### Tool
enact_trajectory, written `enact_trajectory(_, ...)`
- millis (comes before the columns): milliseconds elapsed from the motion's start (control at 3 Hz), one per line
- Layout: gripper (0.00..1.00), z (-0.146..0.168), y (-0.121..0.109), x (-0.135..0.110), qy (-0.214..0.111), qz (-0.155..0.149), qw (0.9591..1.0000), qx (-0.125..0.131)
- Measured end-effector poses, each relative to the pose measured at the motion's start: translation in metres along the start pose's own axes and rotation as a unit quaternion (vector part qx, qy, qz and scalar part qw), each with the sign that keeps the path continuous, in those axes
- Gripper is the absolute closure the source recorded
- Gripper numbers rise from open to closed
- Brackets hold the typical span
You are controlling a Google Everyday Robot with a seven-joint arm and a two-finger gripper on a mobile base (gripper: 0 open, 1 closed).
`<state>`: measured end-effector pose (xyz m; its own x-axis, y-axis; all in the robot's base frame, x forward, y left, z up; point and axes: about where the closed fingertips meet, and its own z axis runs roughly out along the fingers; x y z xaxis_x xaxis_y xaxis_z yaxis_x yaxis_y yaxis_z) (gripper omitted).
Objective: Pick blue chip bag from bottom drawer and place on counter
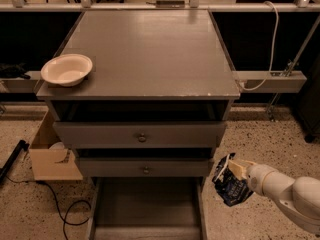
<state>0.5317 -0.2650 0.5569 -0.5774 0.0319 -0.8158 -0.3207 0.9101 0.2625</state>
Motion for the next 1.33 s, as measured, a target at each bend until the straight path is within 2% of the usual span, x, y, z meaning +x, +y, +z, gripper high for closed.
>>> enact_trajectory(333,1.0,0.001,0.021,0.002,0.006,0.0,0.9992,-0.041)
enact_trajectory(1000,1.0,-0.001,0.029,0.001,0.001,-0.012,0.9991,-0.042)
enact_trajectory(1333,1.0,-0.014,0.039,-0.023,-0.015,-0.047,0.9982,-0.035)
